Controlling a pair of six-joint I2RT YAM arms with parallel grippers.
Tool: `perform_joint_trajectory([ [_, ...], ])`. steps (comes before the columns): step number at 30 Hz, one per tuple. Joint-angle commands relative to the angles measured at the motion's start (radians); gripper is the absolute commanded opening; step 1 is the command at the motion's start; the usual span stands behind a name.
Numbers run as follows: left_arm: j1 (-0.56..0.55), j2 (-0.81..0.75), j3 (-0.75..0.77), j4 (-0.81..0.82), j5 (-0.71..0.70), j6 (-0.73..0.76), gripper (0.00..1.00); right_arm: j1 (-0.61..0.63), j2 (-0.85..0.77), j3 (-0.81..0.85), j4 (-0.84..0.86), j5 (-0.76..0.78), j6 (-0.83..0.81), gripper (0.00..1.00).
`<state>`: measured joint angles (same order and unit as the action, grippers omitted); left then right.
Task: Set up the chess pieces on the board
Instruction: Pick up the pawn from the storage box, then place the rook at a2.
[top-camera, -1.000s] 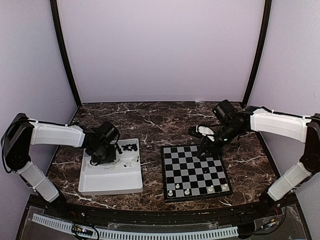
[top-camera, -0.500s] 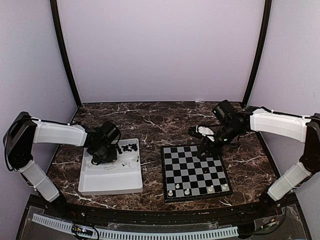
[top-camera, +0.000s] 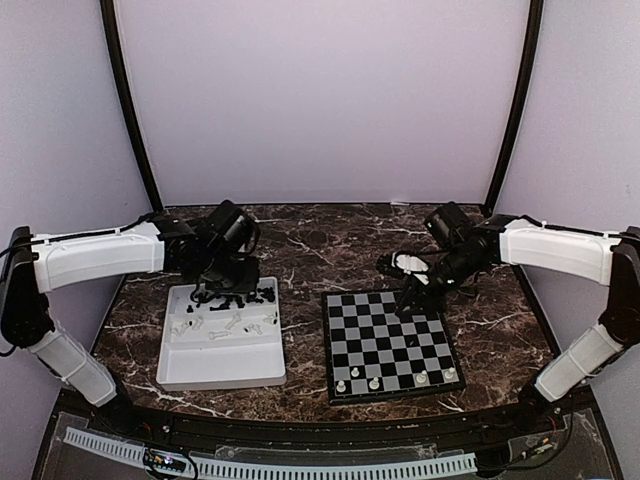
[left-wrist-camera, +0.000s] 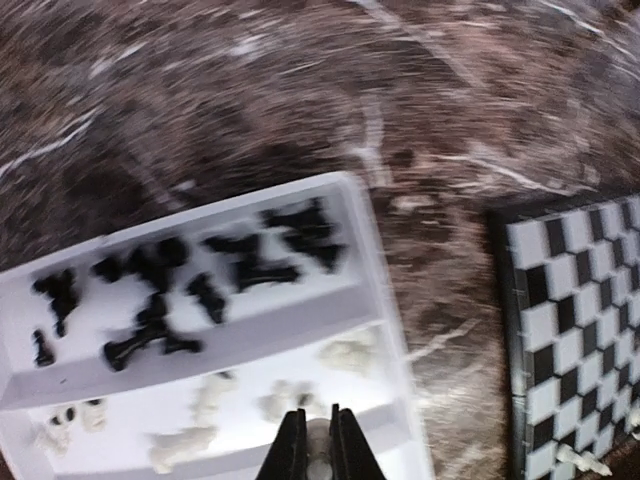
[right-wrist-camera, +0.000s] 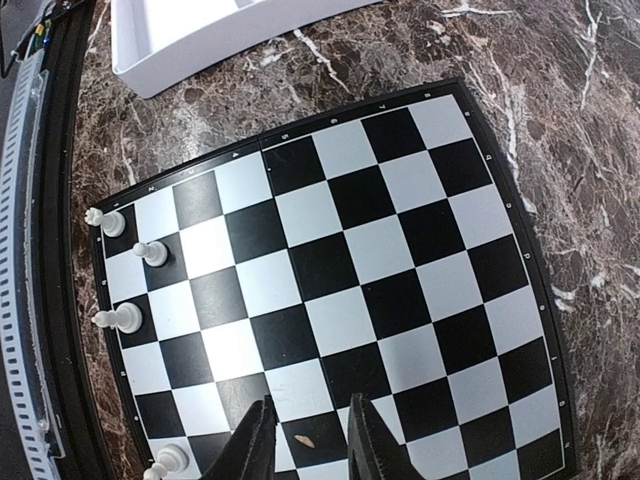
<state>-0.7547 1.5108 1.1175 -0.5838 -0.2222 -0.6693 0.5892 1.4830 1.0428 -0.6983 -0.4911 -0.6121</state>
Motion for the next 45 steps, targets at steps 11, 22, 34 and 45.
perform_joint_trajectory([
  [11, -0.340, 0.372, 0.366, 0.030, 0.315, 0.432, 0.02, -0.188, -0.091, -0.069, 0.125, 0.076, 0.070, 0.28],
  [22, -0.384, 0.444, 0.353, 0.040, 0.422, 0.425, 0.02, -0.201, -0.083, -0.072, 0.126, 0.070, 0.062, 0.28],
  [34, -0.409, 0.487, 0.356, 0.015, 0.406, 0.425, 0.02, -0.201, -0.074, -0.074, 0.124, 0.067, 0.057, 0.29],
  [45, -0.411, 0.498, 0.349, 0.012, 0.406, 0.422, 0.08, -0.201, -0.069, -0.076, 0.122, 0.065, 0.055, 0.29],
])
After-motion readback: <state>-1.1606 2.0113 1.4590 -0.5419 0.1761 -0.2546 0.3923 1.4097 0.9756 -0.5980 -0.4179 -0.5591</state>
